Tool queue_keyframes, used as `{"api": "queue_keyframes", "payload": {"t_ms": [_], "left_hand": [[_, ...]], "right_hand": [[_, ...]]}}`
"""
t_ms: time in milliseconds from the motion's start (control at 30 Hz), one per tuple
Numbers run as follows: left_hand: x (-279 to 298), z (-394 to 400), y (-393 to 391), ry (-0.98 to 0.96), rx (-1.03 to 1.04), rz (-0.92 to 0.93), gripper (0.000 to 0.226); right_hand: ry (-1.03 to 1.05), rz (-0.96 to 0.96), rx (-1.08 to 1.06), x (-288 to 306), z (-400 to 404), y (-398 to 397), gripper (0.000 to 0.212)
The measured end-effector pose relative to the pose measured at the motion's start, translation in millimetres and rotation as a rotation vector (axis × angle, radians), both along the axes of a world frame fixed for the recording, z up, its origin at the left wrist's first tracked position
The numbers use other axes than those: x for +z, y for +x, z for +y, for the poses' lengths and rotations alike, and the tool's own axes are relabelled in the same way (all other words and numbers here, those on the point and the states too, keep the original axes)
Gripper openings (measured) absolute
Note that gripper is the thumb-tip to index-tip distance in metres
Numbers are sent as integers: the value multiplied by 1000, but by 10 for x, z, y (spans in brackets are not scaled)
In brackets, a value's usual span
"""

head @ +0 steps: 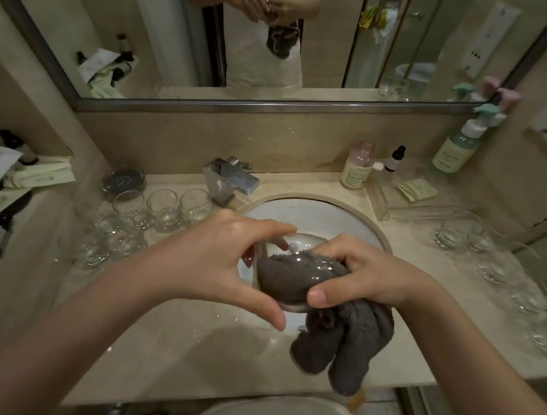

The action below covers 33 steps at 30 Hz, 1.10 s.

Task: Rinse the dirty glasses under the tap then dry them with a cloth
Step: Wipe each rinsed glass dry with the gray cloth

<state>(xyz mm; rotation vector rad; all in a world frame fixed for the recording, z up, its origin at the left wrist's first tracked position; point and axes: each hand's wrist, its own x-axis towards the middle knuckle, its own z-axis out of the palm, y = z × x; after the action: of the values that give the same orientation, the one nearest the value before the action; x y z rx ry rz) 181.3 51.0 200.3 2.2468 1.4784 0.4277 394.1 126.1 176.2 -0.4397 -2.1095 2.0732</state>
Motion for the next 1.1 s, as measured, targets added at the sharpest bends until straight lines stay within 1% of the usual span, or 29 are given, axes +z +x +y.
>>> {"api": "queue_keyframes", "payload": {"t_ms": [33,100,167,233,267,300,333,400,467,533,600,633,733,767,800,867,900,967,1000,1100], "left_hand": [[-6,-2,-4,-2,-10,7,102],[-29,2,-4,-63,27,-39,92],[-66,30,-7,-274,87,-185,71],[-154,49,-32,-534,112,-435,60],[-208,56,-37,-619,129,-543,59],[-254,57,-39,-673,140,-608,59],[-291,59,-40,-712,144,-644,58],[-349,63,-48,-795,134,-708,54],[-414,48,-76,-903,121,-814,64],[-504,10,-113,-955,148,-912,77],[-621,-39,-144,-963,220,-995,87],[-690,-62,-160,-967,279,-1052,86],[-871,-120,-220,-931,527,-1269,63],[-937,-128,-257,-883,595,-1323,62],[-984,-134,-293,-826,637,-1359,66],[-1065,-127,-381,-707,698,-1366,77],[-1104,-119,-434,-645,725,-1362,75],[-1160,-104,-543,-520,783,-1331,62],[-1183,-96,-603,-464,816,-1297,62],[-1267,-90,-804,-328,902,-1160,76]], "right_hand": [[0,-9,3,-5,-2,-7,16],[25,-38,24,-3,-9,-12,17],[90,-93,56,18,-11,-11,23],[156,-151,80,40,-2,-15,34],[182,-175,82,43,1,-21,38],[195,-189,80,44,2,-30,38],[187,-191,72,36,6,-36,34],[127,-172,51,21,7,-46,17],[65,-141,30,7,23,-38,10],[52,-127,-23,-26,46,-31,12],[86,-129,-153,-103,63,-49,23],[107,-129,-229,-148,62,-68,26],[92,-97,-464,-298,27,-162,22],[67,-92,-544,-343,13,-193,26],[40,-82,-609,-387,2,-221,28],[-29,-60,-686,-455,-29,-283,25],[-57,-56,-700,-482,-49,-314,24],[-94,-62,-706,-533,-89,-370,24],[-109,-65,-710,-561,-109,-397,26],[-181,-71,-742,-640,-163,-480,36]]}}
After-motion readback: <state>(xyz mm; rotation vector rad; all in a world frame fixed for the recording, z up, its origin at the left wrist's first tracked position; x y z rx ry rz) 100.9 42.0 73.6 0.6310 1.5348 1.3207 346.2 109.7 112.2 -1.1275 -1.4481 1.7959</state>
